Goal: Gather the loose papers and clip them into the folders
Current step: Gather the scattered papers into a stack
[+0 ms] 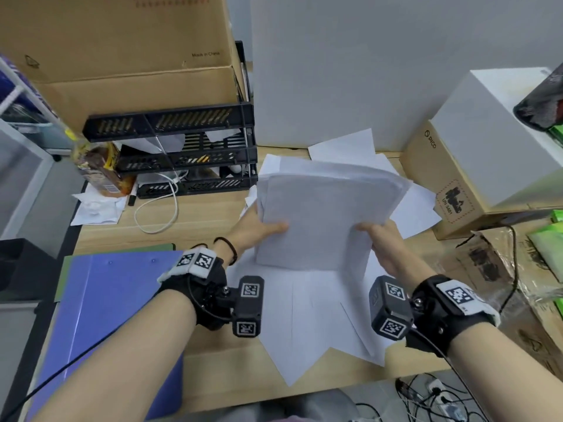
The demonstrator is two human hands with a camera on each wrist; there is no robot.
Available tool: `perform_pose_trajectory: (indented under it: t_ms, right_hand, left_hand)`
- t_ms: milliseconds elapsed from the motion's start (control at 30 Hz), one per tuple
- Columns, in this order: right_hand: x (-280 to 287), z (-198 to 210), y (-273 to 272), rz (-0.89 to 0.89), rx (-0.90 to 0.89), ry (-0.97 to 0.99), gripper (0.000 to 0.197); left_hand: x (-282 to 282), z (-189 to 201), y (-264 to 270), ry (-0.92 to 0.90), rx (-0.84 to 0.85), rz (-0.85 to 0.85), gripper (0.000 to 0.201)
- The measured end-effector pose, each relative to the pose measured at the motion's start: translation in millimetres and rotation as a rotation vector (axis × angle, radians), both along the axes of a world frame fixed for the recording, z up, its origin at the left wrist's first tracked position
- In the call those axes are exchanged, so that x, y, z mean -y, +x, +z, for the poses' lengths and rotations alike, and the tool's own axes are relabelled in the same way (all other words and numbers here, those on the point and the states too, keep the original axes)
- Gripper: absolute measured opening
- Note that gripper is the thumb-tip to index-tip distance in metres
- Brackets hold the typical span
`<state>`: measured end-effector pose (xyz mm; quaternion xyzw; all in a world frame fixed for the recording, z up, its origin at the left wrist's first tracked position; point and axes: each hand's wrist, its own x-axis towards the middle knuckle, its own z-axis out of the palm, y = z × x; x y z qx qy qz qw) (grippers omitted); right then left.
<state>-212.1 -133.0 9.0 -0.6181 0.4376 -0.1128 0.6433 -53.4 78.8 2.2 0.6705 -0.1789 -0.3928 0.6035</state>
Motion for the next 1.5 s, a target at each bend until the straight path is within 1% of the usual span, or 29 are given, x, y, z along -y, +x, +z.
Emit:
perform_pose_trajectory:
  t_ms: [67, 167, 233, 300, 367, 467, 533, 600, 667, 733, 800, 833, 967, 1033, 1067, 1100, 1167, 1233, 1267, 1300, 1367, 1500]
  right_hand:
    - [-4.3, -9.8, -2.3, -0.078, -0.047, 0.011, 0.034]
    - [-3.3, -8.6, -2.4, -0.057, -0.081, 0.004, 0.029]
    - [-0.5, -3.7, -3.8, -0.026, -0.089, 0.000, 0.028]
    - [1.9, 1.9, -4.6, -0.028, -0.074, -0.011, 0.031]
    - [2.7, 12.4, -0.5, -0.024, -0.008, -0.024, 0.030]
    - [4.5, 36.8, 10.6, -0.006, 0.149, -0.030, 0.031]
    - [4.8, 49.9, 14.4, 0.026, 0.214, -0.046, 0.029]
    - [2.5, 49.3, 12.7, 0.064, 0.211, -0.064, 0.029]
    - [-2.2, 33.9, 6.4, 0.095, 0.117, -0.082, 0.034]
    - [-7.9, 15.3, -0.4, 0.105, 0.029, -0.088, 0.036]
    - [-11.7, 7.3, -2.9, 0.049, 0.015, -0.078, 0.034]
    - [-11.6, 8.8, -2.0, -0.003, 0.032, -0.081, 0.031]
    - [6.0, 32.0, 3.8, -0.192, 0.195, -0.105, 0.028]
    - [19.1, 43.2, -0.2, -0.200, 0.271, -0.104, 0.029]
    - [23.4, 45.7, -4.1, -0.178, 0.277, -0.098, 0.031]
    - [27.1, 44.1, -8.6, -0.144, 0.247, -0.099, 0.033]
    - [30.8, 32.1, -19.1, -0.061, 0.094, -0.106, 0.032]
    - [33.3, 11.5, -29.8, 0.008, -0.078, -0.086, 0.030]
    - [33.4, 3.8, -34.1, 0.022, -0.122, -0.060, 0.032]
    - [34.8, -2.5, -36.9, 0.016, -0.135, -0.034, 0.035]
    - [38.5, -8.7, -38.5, -0.008, -0.106, 0.005, 0.038]
    - [41.4, -11.4, -27.1, 0.029, -0.057, 0.035, 0.033]
  left_hand:
    - [4.9, -8.2, -11.4, 0.038, 0.017, -0.023, 0.060]
    - [10.9, -12.4, -19.6, 0.092, 0.045, -0.056, 0.062]
    - [12.3, -13.8, -18.6, 0.090, 0.011, -0.022, 0.062]
    - [14.2, -5.2, -15.5, 0.063, -0.022, 0.036, 0.058]
    - [18.6, 13.4, -10.5, -0.008, -0.032, 0.078, 0.048]
    - [23.5, 50.3, -0.9, -0.135, -0.026, 0.148, 0.034]
    - [21.7, 62.1, 5.5, -0.203, -0.002, 0.160, 0.030]
    - [14.3, 58.2, 6.9, -0.200, -0.002, 0.143, 0.034]
    - [5.9, 40.8, 2.4, -0.130, -0.017, 0.068, 0.038]
    - [3.1, 23.7, -6.8, -0.068, -0.022, 0.010, 0.032]
    - [8.1, 20.9, -15.2, -0.069, -0.012, 0.020, 0.025]
    - [12.9, 23.8, -17.3, -0.076, -0.005, 0.035, 0.024]
    - [35.4, 46.6, -14.8, -0.163, -0.001, 0.082, 0.032]
    - [44.0, 52.6, -13.4, -0.220, 0.007, 0.097, 0.031]
    - [46.7, 51.7, -13.3, -0.236, 0.008, 0.096, 0.031]
    - [48.0, 47.9, -13.6, -0.228, 0.004, 0.093, 0.032]
    - [48.5, 32.3, -15.0, -0.140, 0.010, 0.069, 0.037]
    - [47.8, 10.7, -18.3, -0.028, 0.066, 0.063, 0.040]
    - [47.6, 0.7, -20.1, 0.017, 0.096, 0.098, 0.039]
    - [47.9, -6.9, -21.9, 0.047, 0.113, 0.143, 0.037]
    - [51.2, -16.2, -25.5, 0.075, 0.101, 0.201, 0.037]
    - [67.8, -18.5, -35.7, 0.095, 0.058, 0.223, 0.047]
